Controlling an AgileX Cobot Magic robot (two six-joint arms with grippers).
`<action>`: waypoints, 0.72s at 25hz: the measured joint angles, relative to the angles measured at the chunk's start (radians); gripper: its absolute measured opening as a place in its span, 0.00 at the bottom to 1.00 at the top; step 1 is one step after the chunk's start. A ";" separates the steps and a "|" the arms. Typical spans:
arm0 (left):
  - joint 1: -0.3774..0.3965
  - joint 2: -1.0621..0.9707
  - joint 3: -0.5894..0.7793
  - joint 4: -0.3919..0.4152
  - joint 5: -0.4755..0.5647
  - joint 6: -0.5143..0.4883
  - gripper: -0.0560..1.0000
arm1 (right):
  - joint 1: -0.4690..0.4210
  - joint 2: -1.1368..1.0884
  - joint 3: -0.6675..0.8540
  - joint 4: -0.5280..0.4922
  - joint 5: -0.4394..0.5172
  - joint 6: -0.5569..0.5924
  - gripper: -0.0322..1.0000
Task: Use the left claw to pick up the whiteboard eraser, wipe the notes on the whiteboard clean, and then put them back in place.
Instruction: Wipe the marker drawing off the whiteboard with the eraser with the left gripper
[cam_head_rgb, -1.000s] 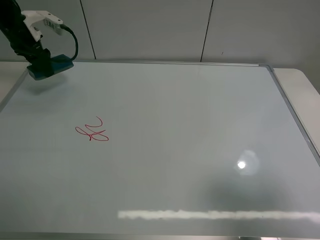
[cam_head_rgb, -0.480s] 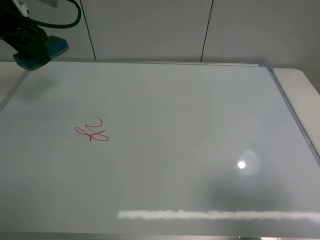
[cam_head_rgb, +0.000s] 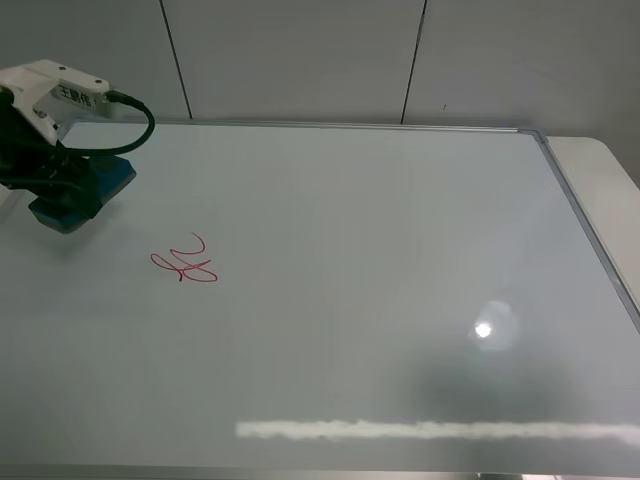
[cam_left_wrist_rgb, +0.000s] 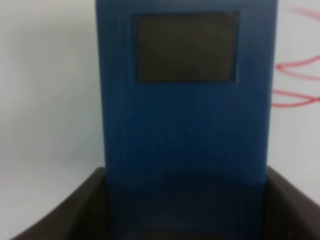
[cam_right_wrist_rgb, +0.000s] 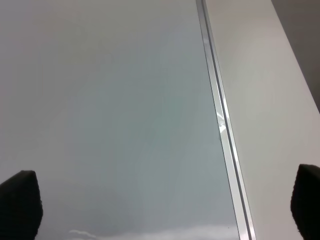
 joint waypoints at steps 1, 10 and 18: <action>-0.003 0.000 0.030 -0.004 -0.032 0.004 0.57 | 0.000 0.000 0.000 0.000 0.000 0.000 0.99; -0.065 0.090 0.101 -0.014 -0.201 0.035 0.57 | 0.000 0.000 0.000 0.000 0.000 0.000 0.99; -0.128 0.233 0.101 -0.051 -0.280 0.066 0.57 | 0.000 0.000 0.000 0.000 0.000 0.000 0.99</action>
